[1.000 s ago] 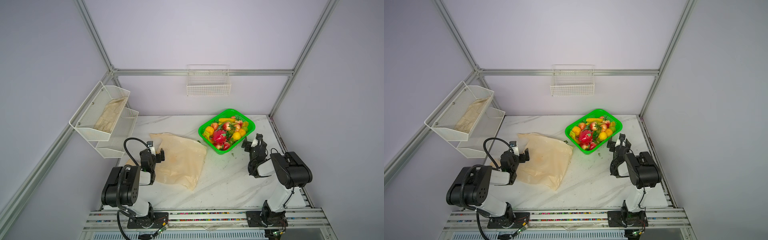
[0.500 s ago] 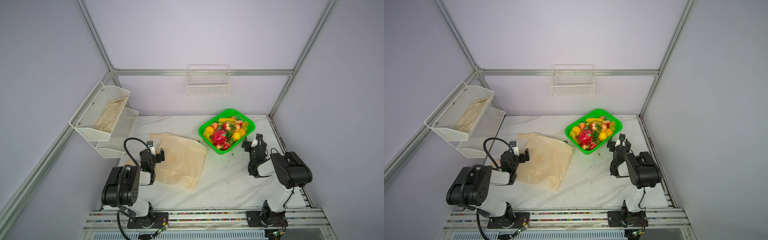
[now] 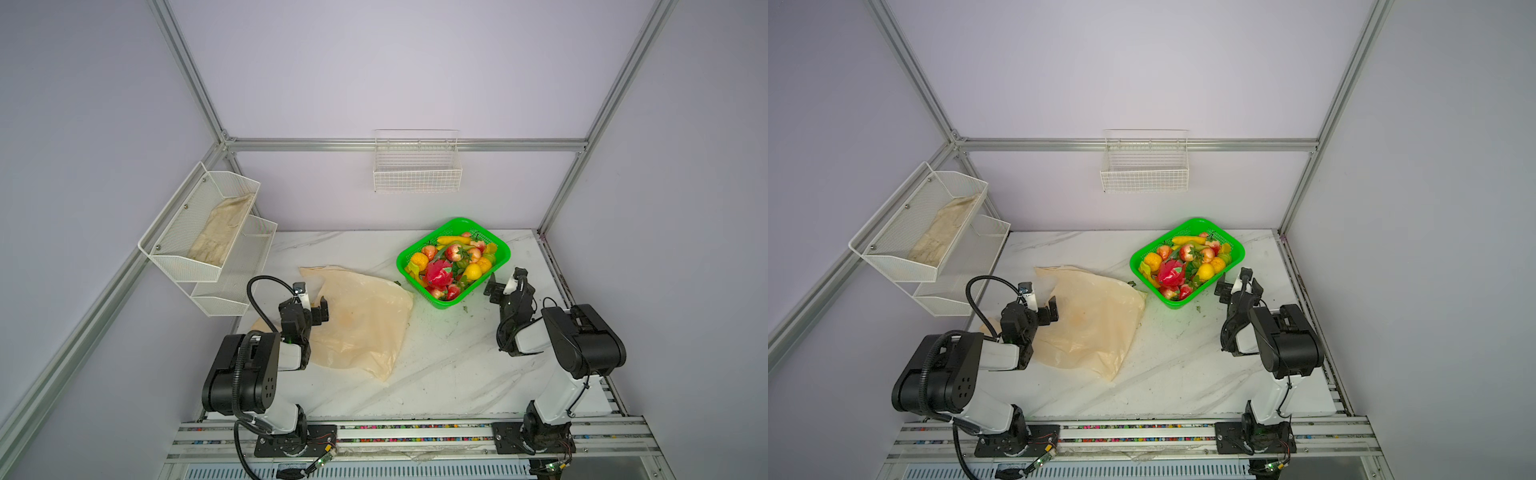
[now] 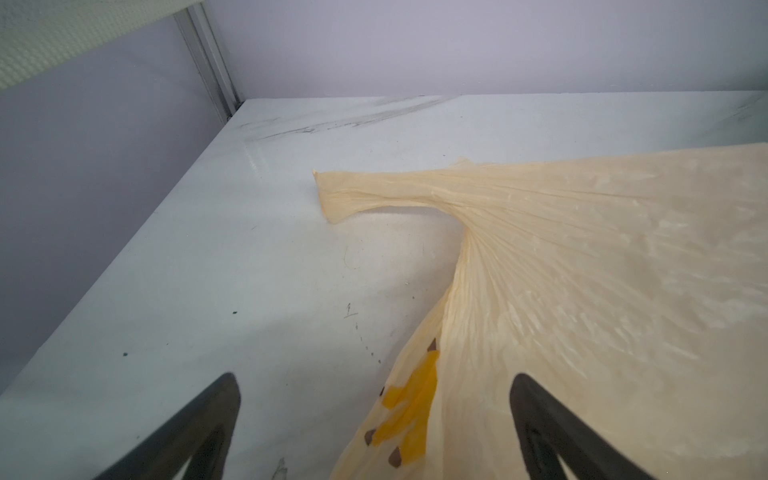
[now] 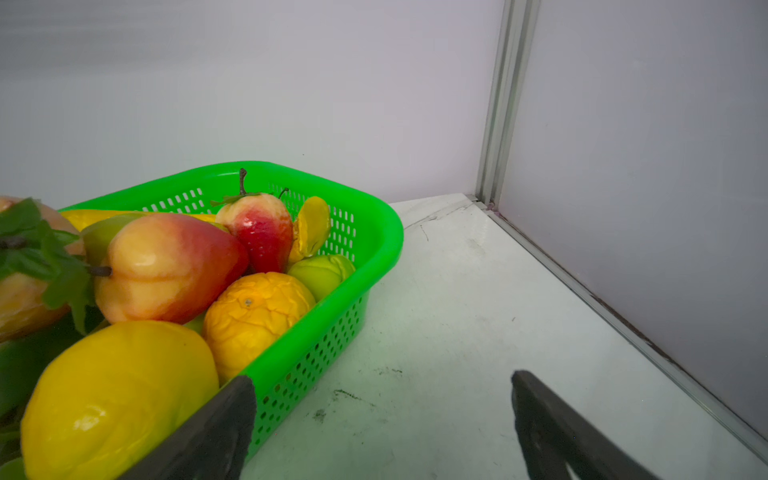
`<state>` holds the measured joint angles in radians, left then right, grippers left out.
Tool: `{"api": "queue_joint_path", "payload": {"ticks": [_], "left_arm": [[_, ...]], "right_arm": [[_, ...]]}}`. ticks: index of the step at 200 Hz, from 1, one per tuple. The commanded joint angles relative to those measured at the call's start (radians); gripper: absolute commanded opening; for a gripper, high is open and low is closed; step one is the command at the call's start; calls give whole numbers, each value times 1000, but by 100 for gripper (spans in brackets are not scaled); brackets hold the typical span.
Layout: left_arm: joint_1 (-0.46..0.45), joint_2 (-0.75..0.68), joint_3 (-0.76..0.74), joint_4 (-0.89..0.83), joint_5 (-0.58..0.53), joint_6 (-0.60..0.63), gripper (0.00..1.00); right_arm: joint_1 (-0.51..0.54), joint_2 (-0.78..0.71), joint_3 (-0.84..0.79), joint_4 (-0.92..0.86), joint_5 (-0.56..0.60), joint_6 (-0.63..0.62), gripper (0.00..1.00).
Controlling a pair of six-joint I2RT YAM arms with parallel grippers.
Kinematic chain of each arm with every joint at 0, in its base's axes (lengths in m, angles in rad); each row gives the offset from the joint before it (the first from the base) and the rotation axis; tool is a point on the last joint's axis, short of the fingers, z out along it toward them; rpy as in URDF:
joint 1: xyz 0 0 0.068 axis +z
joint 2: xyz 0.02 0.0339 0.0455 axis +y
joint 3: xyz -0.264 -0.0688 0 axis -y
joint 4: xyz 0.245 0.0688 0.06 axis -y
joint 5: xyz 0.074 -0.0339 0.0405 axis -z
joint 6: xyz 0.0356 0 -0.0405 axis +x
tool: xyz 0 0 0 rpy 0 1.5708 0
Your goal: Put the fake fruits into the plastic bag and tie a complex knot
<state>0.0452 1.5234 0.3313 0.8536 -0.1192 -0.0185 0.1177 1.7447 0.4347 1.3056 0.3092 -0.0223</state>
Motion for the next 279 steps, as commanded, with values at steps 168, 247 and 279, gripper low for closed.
{"api": "queue_joint_path", "payload": {"ticks": [168,247,279], "left_arm": [[5,-31,511,-956,225,-395,83],[5,28,541,-987,200,-344,57],[5,70,572,-997,204,-331,42]], "right_arm": [[119,-376,152,-543,-278,547,93],[120,-404,125,-568,-276,553,93],[121,-398,117,-563,-285,562,93]]}}
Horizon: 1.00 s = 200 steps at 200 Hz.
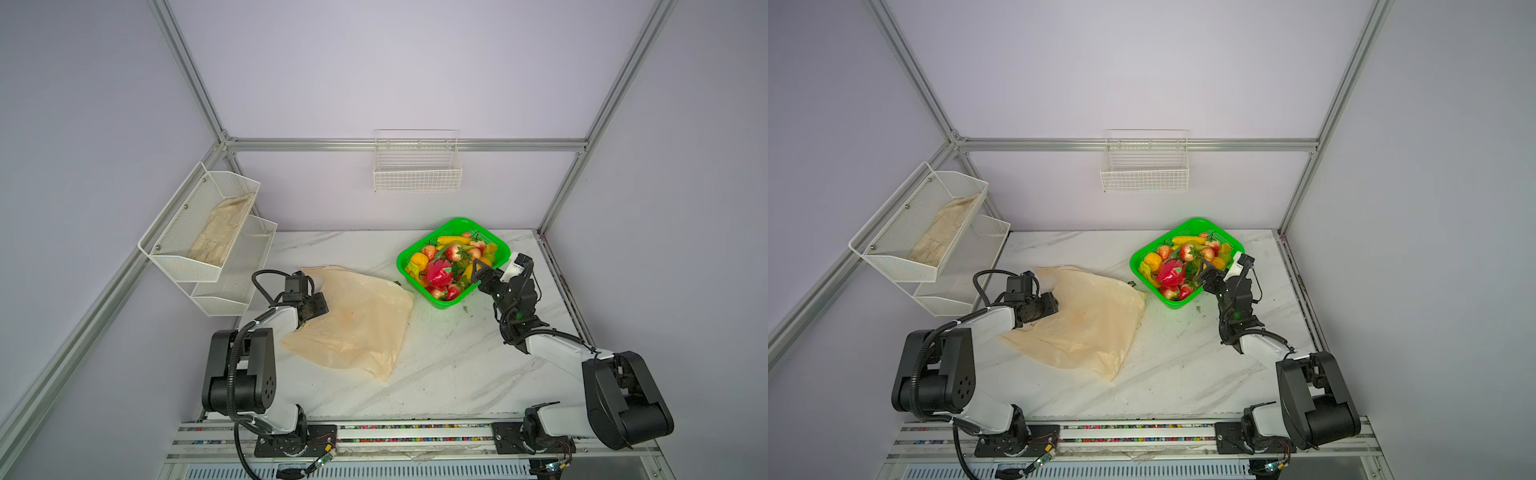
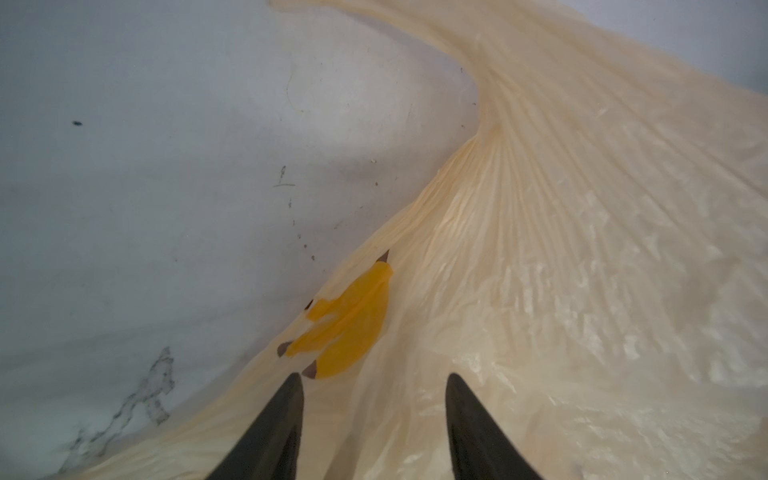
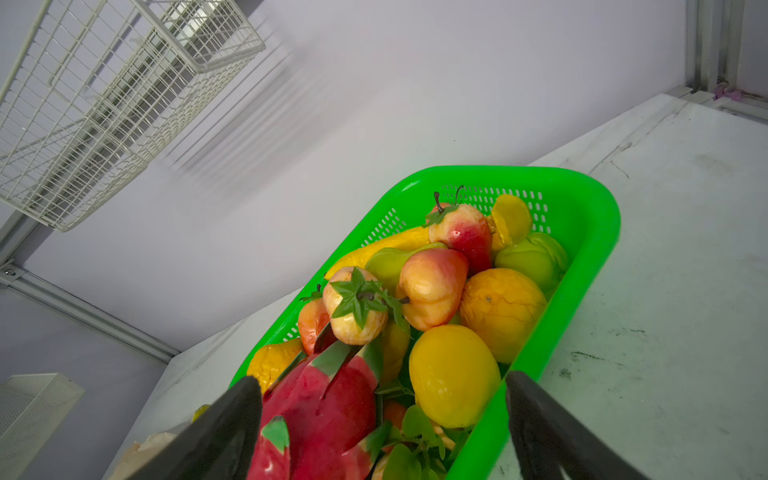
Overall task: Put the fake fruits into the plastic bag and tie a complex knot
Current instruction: 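Grasp the banana-print bag edge with the left gripper and lift it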
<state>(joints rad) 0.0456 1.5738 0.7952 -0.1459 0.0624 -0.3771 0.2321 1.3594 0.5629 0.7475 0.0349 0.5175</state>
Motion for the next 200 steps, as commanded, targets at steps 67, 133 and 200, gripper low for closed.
{"api": "queue_joint_path", "payload": {"ticks": [67,133,200], "left_arm": [[4,-91,149,2,44,-51,0],[-27,-272,527,-114,-170,155,0],[-435,-233,724,-222,-391,657,0]], "right_arm": [[7,-30,21,-57,-4,7,94],[6,-134,82,-154,24,-51,95],[5,-198,137,-202,107,-152,97]]}}
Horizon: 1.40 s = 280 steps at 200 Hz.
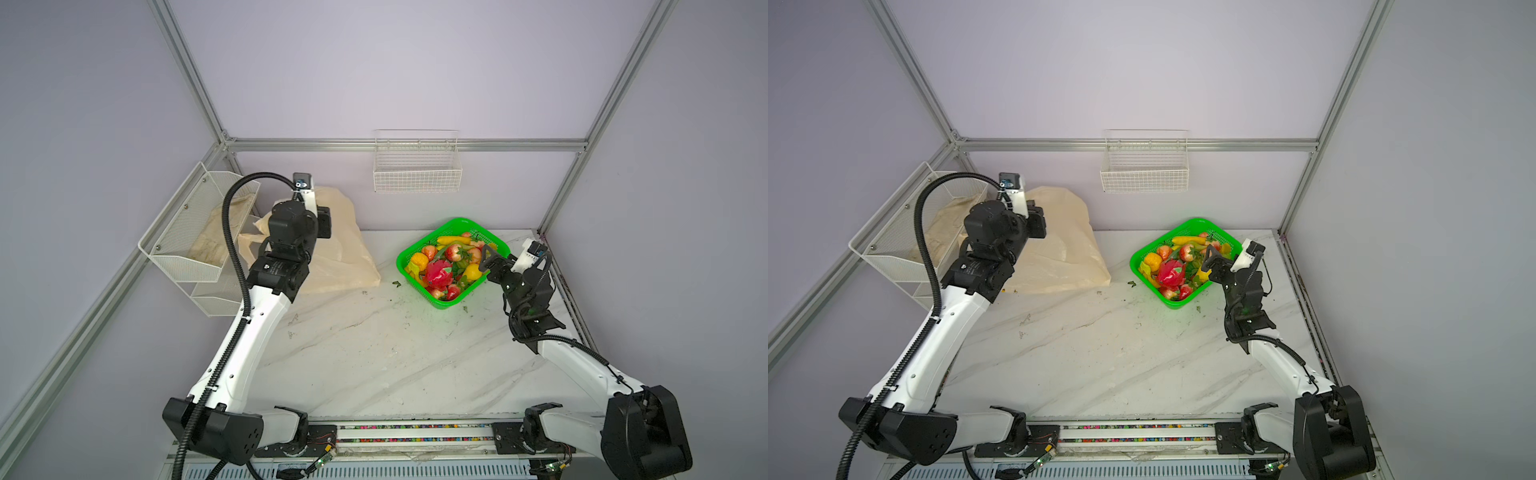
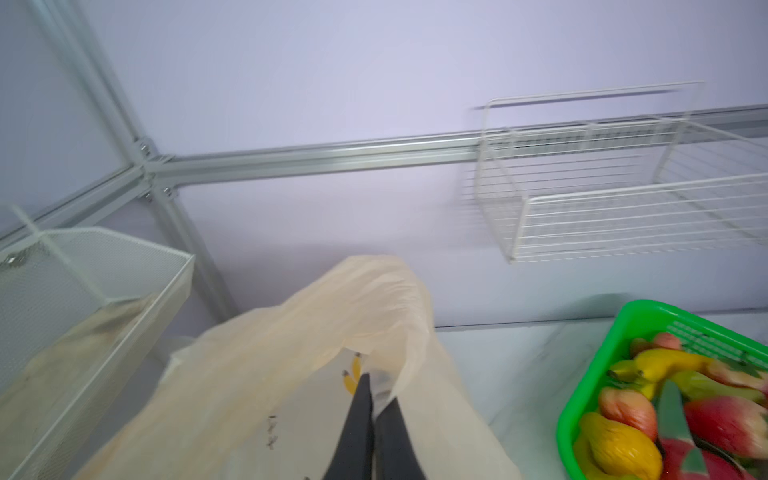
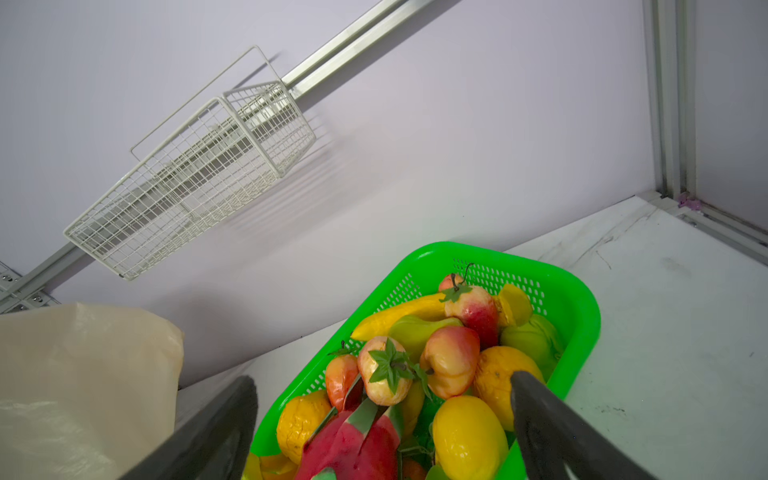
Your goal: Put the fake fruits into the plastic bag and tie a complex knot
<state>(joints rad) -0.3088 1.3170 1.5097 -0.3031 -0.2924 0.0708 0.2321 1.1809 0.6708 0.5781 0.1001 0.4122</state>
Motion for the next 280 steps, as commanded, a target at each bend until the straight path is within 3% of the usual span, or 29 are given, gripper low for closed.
{"api": "queue_joint_path", "payload": {"ticks": [1,33,49,70,94,126,147,171,190,230,251,280], "left_arm": [[-86,25,7,-66,-34,212,0],[-225,143,-20,-181,-40,309,0],[-282,211,-15,-270,-151,333,0],[-318,269,-38,-319,-304,272,0],[-339,312,-60,-421,-296,173,0],[-348,334,-210,-409,-228,66,0],[-351,360,-248,-392,-172,-6,9],[-359,349,-265,-372,-87,-78,28],[-363,296,-297,-330,-2,-123,42],[-363,126,-401,-248,135,-191,60],[-362,21,-438,-228,94,-219,69],[-361,-32,-461,-226,-121,-207,74]], "right_arm": [[5,-19,29,-32,41,-47,97],[5,-32,35,-59,68,-75,97],[4,-48,28,-63,79,-79,97],[5,-44,18,-51,71,-79,97],[4,-16,24,-52,48,-70,97],[5,-13,12,-48,43,-62,97],[4,-3,12,-47,30,-46,97],[5,7,14,-56,1,-26,97],[4,8,14,-80,-4,-16,96],[8,24,41,-159,-88,-27,95],[30,33,51,-215,-96,-35,93],[102,32,95,-337,-76,-95,93]]}}
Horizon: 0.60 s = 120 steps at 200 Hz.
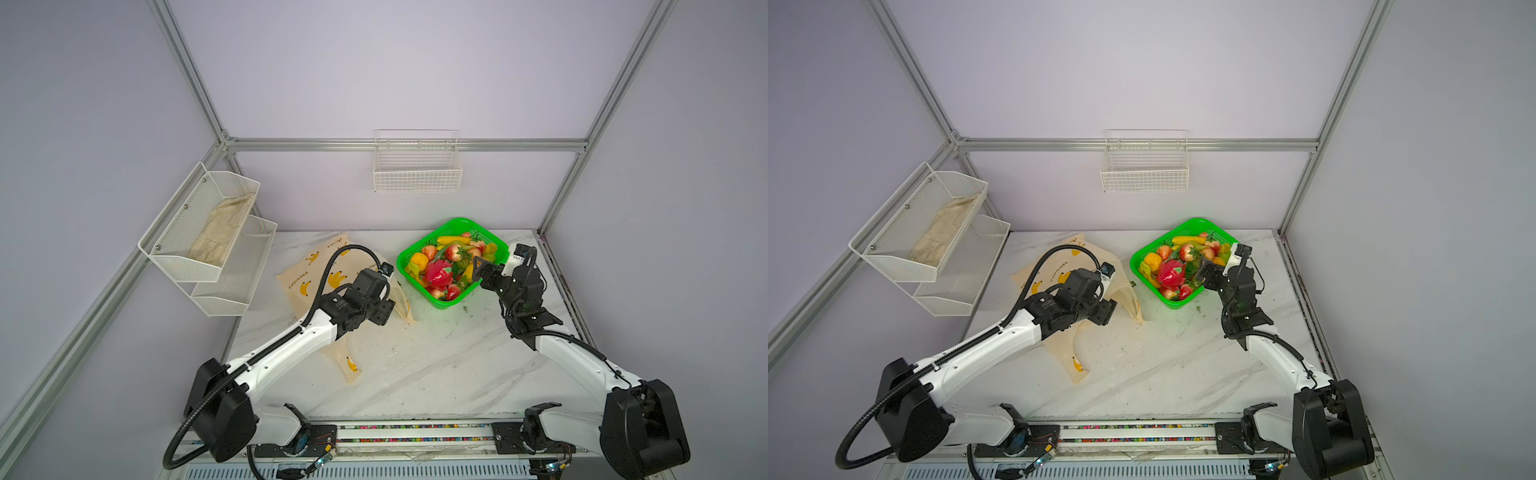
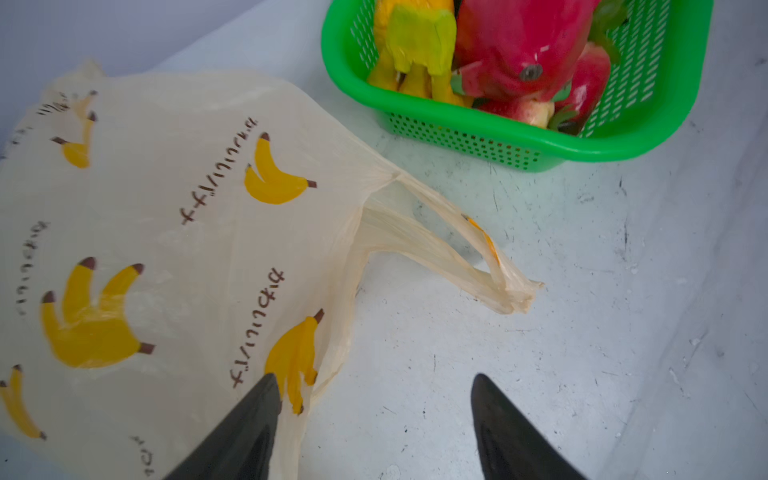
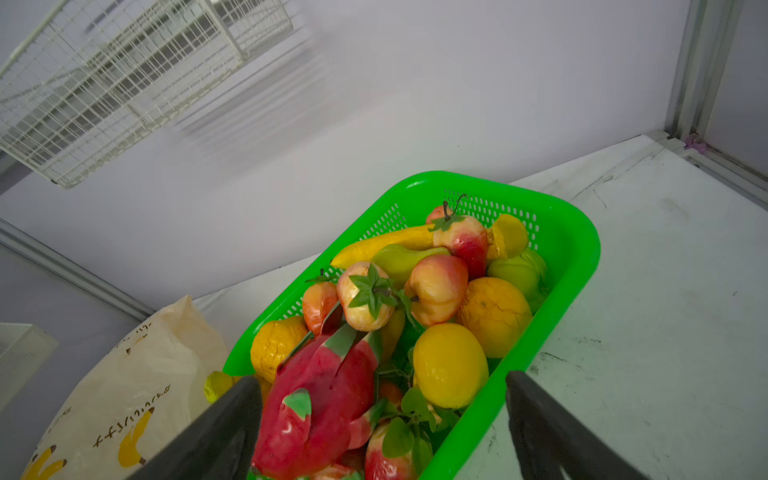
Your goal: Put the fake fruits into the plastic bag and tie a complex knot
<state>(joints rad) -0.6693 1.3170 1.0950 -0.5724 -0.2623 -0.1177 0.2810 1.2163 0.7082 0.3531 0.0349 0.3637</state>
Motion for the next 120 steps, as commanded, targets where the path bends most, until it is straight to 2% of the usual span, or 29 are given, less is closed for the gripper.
{"api": "queue_joint_path", "payload": {"ticks": [1,19,29,62,83,103,120], "left_arm": [[-1,-31,-46,43,-159,-18,75],[-1,-9,4,17,-290,-16,76],[-1,5,39,16,-324,-14,78],[14,0,41,104,-339,50,81],[35,-34,-7,135,-326,69,82],[38,-61,-65,168,-323,123,83],[38,-71,-84,167,-351,138,83]], "right_arm": [[57,-3,59,-114,-12,-48,93],[122,15,97,-189,-41,-61,92],[168,30,117,-233,-51,-71,91],[356,54,97,-227,-40,-74,89],[454,147,93,-189,-1,-54,88],[523,249,97,-142,73,-35,88],[550,319,88,-60,85,-23,88]]}}
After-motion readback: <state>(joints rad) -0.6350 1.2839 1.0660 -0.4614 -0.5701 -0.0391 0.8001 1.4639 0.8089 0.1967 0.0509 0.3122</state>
